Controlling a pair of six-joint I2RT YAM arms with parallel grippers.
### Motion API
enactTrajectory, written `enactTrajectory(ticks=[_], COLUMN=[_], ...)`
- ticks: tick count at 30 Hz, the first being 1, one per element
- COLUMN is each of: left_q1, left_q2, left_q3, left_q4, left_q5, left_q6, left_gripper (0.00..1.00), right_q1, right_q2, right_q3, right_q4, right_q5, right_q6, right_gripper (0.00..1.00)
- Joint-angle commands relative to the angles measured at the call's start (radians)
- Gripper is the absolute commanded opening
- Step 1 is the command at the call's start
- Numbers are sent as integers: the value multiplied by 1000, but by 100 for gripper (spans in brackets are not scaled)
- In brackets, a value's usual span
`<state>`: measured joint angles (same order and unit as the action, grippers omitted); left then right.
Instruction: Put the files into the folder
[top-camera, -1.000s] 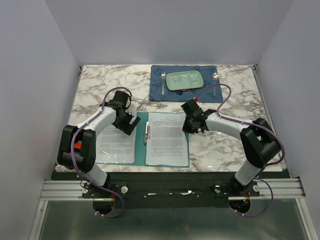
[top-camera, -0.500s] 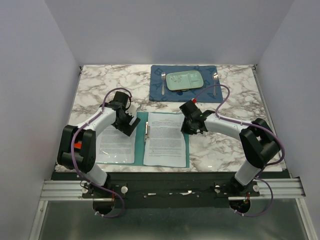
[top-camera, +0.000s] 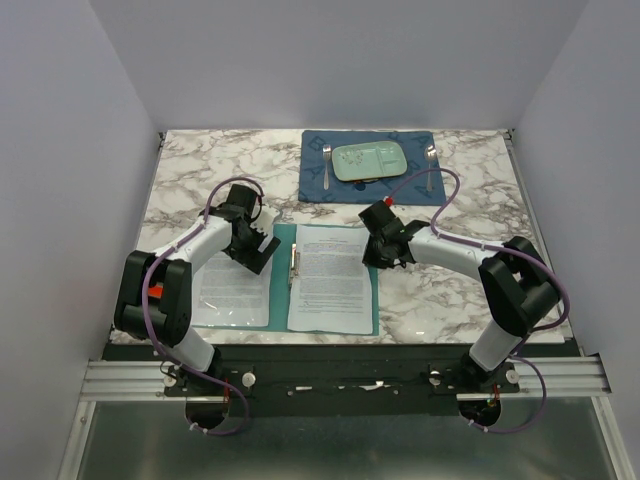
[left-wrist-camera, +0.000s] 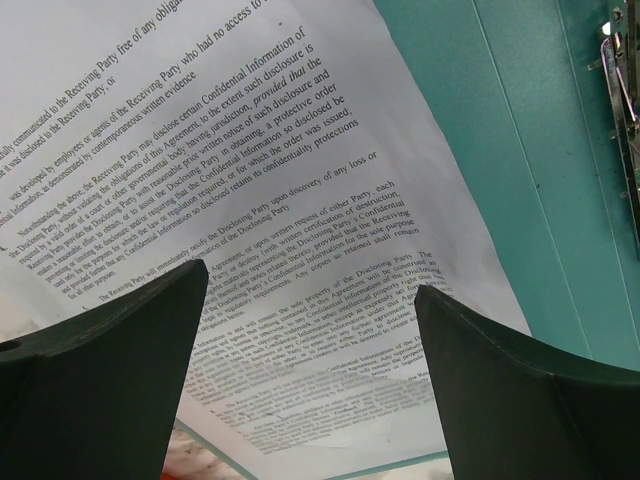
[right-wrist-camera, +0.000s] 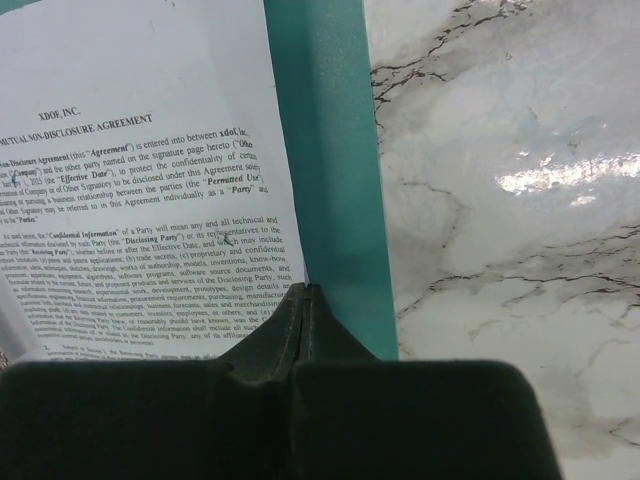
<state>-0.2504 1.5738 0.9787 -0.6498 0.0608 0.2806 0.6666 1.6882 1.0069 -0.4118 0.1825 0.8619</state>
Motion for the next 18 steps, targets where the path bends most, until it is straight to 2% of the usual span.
enactTrajectory(ticks=[1, 4, 5, 8, 11, 18], left_q1=[-3, -3, -3, -3, -3, -3], left_q2=[-31, -35, -35, -41, -54, -86], left_q3=[-11, -6, -5, 6, 15, 58], left_q4=[13, 7, 4, -5, -16, -68], left_q5=[-9, -4, -4, -9, -10, 0], left_q6=[14, 14, 12, 17, 15, 19], left_gripper=[99, 99, 99, 99, 99, 99], right_q1=[7, 7, 7, 8, 7, 7], right_q2=[14, 16, 13, 1, -15, -24], right_q3=[6, -4, -5, -2, 24, 117], right_q4=[-15, -12, -12, -13, -27, -55], right_q5=[26, 20, 20, 23, 31, 0], right_q6=[-14, 0, 2, -9, -30, -81], right_gripper=[6, 22, 32, 46, 53, 58])
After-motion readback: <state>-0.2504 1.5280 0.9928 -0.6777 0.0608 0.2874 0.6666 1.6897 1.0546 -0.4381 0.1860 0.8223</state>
